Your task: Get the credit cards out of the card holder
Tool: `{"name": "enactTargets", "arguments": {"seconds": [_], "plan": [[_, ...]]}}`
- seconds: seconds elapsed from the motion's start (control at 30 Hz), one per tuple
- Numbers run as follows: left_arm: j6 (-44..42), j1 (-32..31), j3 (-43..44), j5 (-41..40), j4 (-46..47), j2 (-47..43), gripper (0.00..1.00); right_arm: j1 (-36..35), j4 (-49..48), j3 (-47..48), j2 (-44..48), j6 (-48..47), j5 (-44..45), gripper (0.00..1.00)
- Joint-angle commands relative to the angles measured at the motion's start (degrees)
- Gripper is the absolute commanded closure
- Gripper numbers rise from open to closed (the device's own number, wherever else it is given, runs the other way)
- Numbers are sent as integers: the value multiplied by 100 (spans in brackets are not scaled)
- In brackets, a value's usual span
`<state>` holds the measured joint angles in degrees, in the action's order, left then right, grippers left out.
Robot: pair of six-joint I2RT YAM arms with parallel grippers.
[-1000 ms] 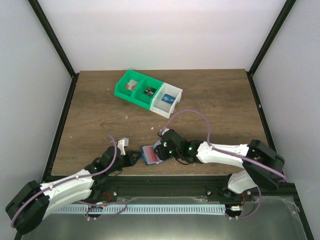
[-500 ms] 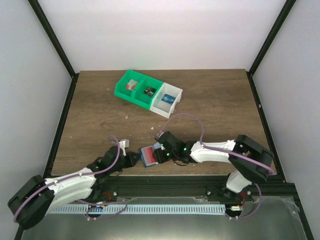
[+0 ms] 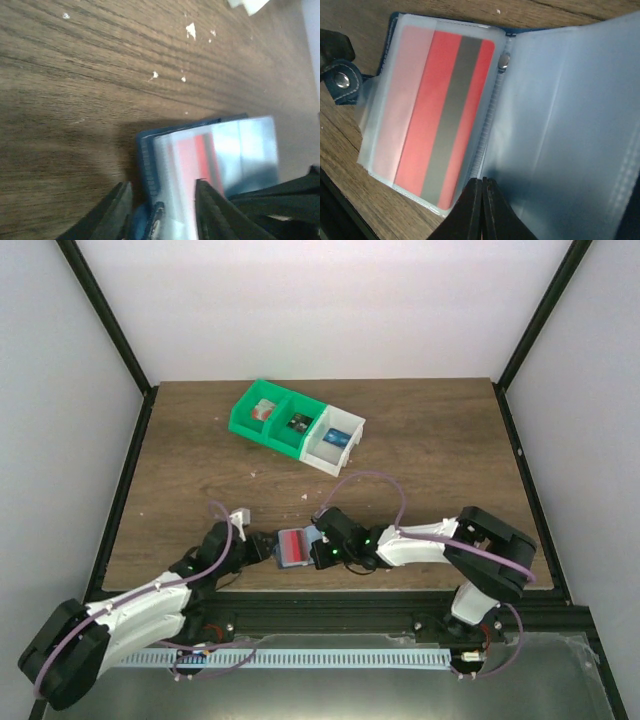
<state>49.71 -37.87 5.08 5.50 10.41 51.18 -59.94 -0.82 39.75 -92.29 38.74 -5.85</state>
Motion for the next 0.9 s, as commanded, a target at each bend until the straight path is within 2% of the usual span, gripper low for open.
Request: {"name": "enactTargets", "arguments": {"seconds": [0.0, 0.1, 0.23, 0.43, 0.67, 0.87], "plan": [[-36, 68, 299, 393, -216, -261, 55, -35, -216, -165, -123, 165, 50, 98], [44, 45, 361, 674, -194, -455, 40, -35, -276, -196, -161, 178, 25, 99], [122, -89, 506, 773, -295, -583, 35, -34, -310, -210, -223, 195, 29, 99], [338, -466, 594, 733, 21, -333, 32, -30, -370, -260, -237, 234, 18, 99], [400, -484, 314, 456, 479, 435, 35, -35, -426, -324, -144, 263, 21, 98], [437, -477, 274, 530, 800, 631, 34, -42, -616, -353, 228, 192, -305, 94]]}}
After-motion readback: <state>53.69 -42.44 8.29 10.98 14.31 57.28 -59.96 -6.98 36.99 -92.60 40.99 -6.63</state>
